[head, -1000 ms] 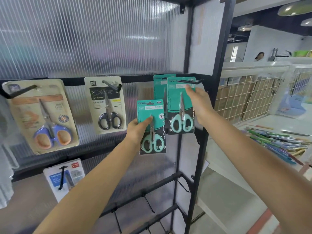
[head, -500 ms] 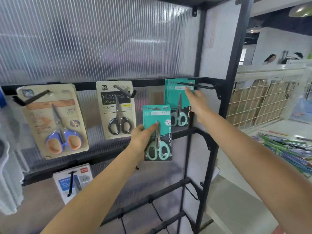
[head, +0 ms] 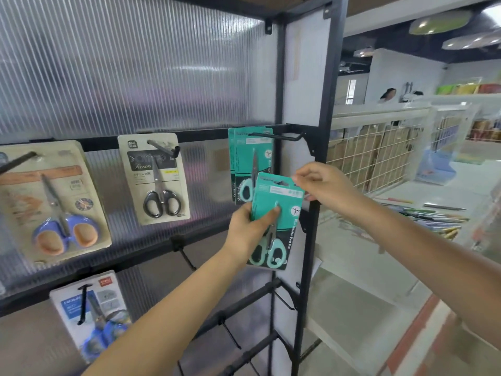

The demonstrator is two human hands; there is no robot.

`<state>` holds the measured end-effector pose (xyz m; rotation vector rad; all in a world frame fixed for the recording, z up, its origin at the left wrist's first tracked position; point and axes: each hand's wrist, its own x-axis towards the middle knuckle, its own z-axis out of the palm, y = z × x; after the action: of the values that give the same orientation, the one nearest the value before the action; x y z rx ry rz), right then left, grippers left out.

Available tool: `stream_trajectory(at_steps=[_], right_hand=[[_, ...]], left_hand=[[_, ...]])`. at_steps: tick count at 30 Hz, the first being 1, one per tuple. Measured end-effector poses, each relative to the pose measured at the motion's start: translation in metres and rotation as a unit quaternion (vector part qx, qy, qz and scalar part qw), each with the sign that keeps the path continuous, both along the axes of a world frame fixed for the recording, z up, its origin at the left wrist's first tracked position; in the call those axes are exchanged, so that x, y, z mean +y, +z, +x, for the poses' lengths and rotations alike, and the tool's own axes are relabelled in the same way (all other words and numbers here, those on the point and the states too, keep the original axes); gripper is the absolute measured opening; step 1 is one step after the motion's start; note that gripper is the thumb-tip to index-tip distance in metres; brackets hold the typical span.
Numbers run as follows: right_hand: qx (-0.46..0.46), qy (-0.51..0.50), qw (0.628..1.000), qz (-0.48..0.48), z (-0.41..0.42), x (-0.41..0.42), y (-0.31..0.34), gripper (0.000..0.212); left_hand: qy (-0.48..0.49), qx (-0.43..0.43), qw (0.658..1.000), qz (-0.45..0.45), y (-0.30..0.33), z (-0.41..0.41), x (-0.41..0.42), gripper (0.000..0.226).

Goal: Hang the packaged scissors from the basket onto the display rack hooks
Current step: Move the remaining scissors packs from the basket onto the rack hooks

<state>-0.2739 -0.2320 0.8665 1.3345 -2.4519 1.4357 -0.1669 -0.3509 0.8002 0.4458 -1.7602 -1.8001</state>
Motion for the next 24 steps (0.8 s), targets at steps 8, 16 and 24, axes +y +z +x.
stream_trajectory(at_steps=[8, 16, 24], right_hand=[[0.096, 0.000, 0.995, 0.003, 0.003, 0.023, 0.019, 0.014], [0.140, -0.026, 0.988, -0.054, 0.005, 0.030, 0.061, 0.015], [0.152, -0.033, 0.985, -0.079, -0.004, 0.015, 0.064, 0.017]], left_hand=[[-0.067, 0.017, 0.997, -0.023, 0.006, 0.005, 0.021, 0.028], [-0.107, 0.031, 0.992, -0.060, 0.002, 0.012, 0.026, 0.033], [-0.079, 0.051, 0.993, -0.064, 0.007, 0.010, 0.016, 0.044]])
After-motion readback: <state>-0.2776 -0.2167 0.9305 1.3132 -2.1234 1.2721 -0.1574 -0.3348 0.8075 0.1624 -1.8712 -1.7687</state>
